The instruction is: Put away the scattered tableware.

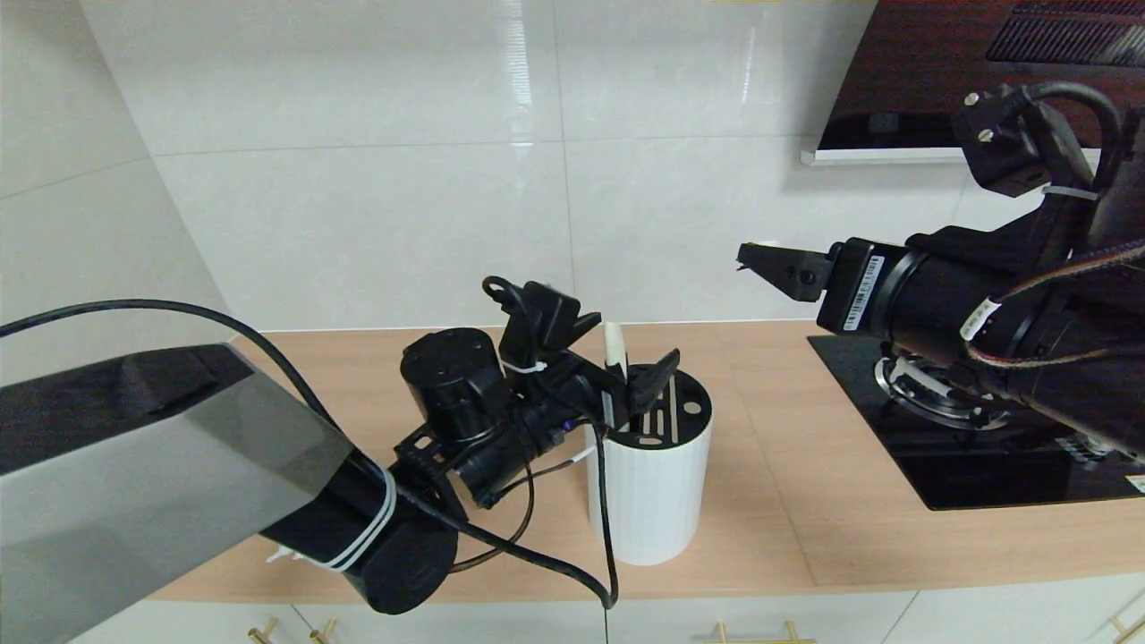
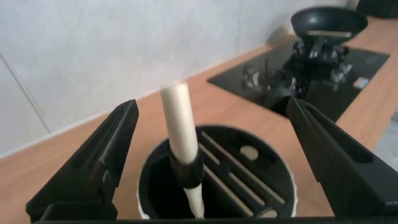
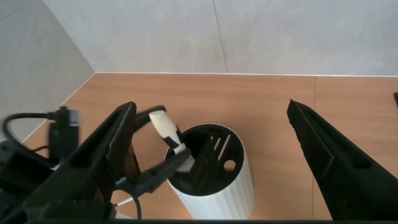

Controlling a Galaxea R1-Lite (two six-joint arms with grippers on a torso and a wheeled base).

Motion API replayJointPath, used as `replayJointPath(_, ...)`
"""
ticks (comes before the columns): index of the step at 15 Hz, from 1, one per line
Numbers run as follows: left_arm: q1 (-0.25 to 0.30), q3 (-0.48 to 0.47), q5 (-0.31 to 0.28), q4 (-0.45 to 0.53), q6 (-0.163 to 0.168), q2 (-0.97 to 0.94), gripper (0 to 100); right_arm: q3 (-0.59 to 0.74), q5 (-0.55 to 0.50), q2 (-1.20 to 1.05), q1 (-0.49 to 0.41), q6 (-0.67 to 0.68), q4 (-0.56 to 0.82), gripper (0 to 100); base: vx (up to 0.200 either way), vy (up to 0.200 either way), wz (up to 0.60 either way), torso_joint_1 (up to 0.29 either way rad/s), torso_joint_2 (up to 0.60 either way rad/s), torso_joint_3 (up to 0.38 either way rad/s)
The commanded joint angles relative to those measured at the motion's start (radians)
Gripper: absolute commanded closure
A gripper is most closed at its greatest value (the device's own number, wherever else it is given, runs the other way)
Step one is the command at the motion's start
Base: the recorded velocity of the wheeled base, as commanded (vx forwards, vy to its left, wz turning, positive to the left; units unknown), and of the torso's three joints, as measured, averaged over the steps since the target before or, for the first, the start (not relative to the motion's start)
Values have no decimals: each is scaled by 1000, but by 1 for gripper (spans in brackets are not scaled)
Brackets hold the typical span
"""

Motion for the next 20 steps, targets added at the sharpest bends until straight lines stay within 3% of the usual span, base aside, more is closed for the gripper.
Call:
replayJointPath(1, 27, 24, 22, -14, 2, -149, 0, 49, -5, -55, -8, -5, -1, 0, 0, 0, 0, 0, 0, 0)
replayJointPath(4, 35, 219, 44, -12, -28, -484, 0, 193, -3, -247, -71, -28, 1, 0, 0, 0, 0, 0, 0, 0)
replayJointPath(6, 38, 406, 52, 0, -26, -708, 0, 333, 40, -420, -195, -120, 21, 0, 0, 0, 0, 0, 0, 0)
replayJointPath(8, 84, 564, 82, 91, -23, -941, 0, 466, 78, -616, -297, -163, 73, 0, 0, 0, 0, 0, 0, 0)
replayJointPath(9, 99, 596, 99, 163, -25, -1044, 0, 498, 78, -687, -318, -165, 104, 0, 0, 0, 0, 0, 0, 0)
replayJointPath(11, 107, 598, 141, 578, -25, -1403, 0, 553, 87, -897, -418, -165, 227, 0, 0, 0, 0, 0, 0, 0)
replayJointPath(12, 137, 559, 148, 812, -31, -1554, 0, 555, 103, -980, -442, -165, 280, 0, 0, 0, 0, 0, 0, 0)
replayJointPath(13, 185, 539, 141, 936, -37, -1637, 0, 553, 104, -1023, -450, -166, 312, 0, 0, 0, 0, 0, 0, 0)
replayJointPath(14, 263, 486, 116, 1177, -51, -1785, 0, 547, 98, -1104, -461, -203, 374, 0, 0, 0, 0, 0, 0, 0)
replayJointPath(15, 328, 461, 87, 1281, -72, -1867, 0, 524, 96, -1158, -494, -269, 377, 0, 0, 0, 0, 0, 0, 0)
replayJointPath(16, 377, 458, 52, 1313, -106, -1921, 0, 514, 106, -1192, -545, -292, 377, 0, 0, 0, 0, 0, 0, 0)
replayJointPath(17, 389, 460, 42, 1318, -117, -1933, 0, 512, 109, -1199, -565, -295, 377, 0, 0, 0, 0, 0, 0, 0)
replayJointPath(18, 450, 469, 25, 1350, -136, -1992, 0, 517, 150, -1242, -639, -294, 383, 0, 0, 0, 0, 0, 0, 0)
replayJointPath(20, 475, 503, 41, 1365, -166, -2008, 0, 538, 162, -1300, -675, -289, 395, 0, 0, 0, 0, 0, 0, 0)
